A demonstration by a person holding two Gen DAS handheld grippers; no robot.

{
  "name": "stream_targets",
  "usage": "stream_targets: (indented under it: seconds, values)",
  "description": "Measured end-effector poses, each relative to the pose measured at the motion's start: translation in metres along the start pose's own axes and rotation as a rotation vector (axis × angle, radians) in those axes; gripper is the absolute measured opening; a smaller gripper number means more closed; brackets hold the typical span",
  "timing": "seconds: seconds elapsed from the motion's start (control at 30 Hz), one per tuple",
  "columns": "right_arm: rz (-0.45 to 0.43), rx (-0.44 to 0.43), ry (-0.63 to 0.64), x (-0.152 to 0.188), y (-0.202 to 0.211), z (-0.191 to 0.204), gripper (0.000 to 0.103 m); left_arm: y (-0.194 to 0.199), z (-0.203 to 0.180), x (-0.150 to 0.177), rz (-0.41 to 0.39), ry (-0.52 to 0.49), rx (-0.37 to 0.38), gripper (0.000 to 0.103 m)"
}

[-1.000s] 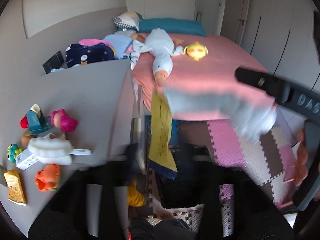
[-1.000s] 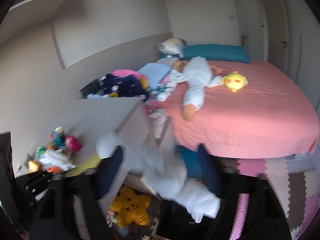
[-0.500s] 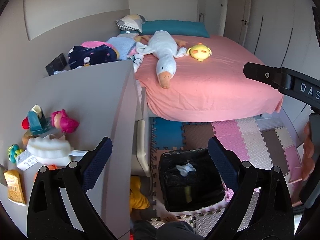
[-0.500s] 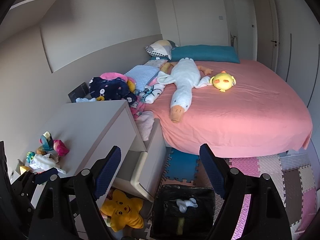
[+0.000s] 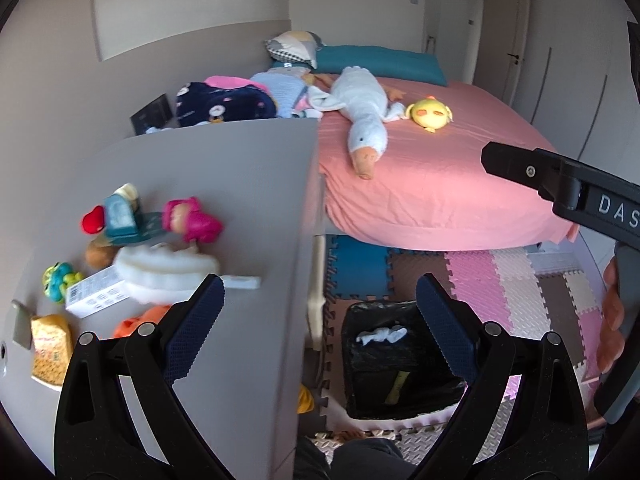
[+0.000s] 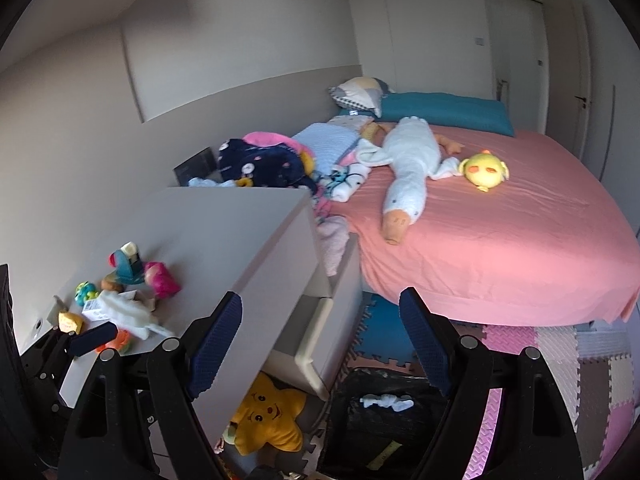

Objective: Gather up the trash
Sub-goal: 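Move both open tools back over the desk items, then grasp the yellow SOYBEAN bag with the left tool while the right tool grasps the white fluffy toy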

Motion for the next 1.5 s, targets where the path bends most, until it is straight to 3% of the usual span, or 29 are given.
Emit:
stream_targets:
  seconds: [0.57, 0.93, 1.5]
  values:
    - [0.03, -0.06, 0.129, 0.004, -0.016, 0.087, 0.083, 0.019, 0.071, 0.027, -0.015, 0.106, -0.054, 0.093]
    - [0.068, -0.106, 0.221, 0.009, -0.037, 0.147, 0.084, 0.031, 0.139, 0.052, -0.013, 0.2, -0.115, 0.093]
    - [0.149, -0.154, 0.333, 0.017, -0.083, 0.214, 0.084, 0.015, 0.226, 0.085, 0.045, 0.312, -0.173, 0.095]
Point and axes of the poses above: each gripper's, at about its wrist camera, not at the fingertips, and y roughly against the way its jaws point, z to its left, x to its underside, the point moved 9 cm from there along -y, roughly the way its jaws point, and after that the axes turned 15 degrees about z, right-handed, at the moved point
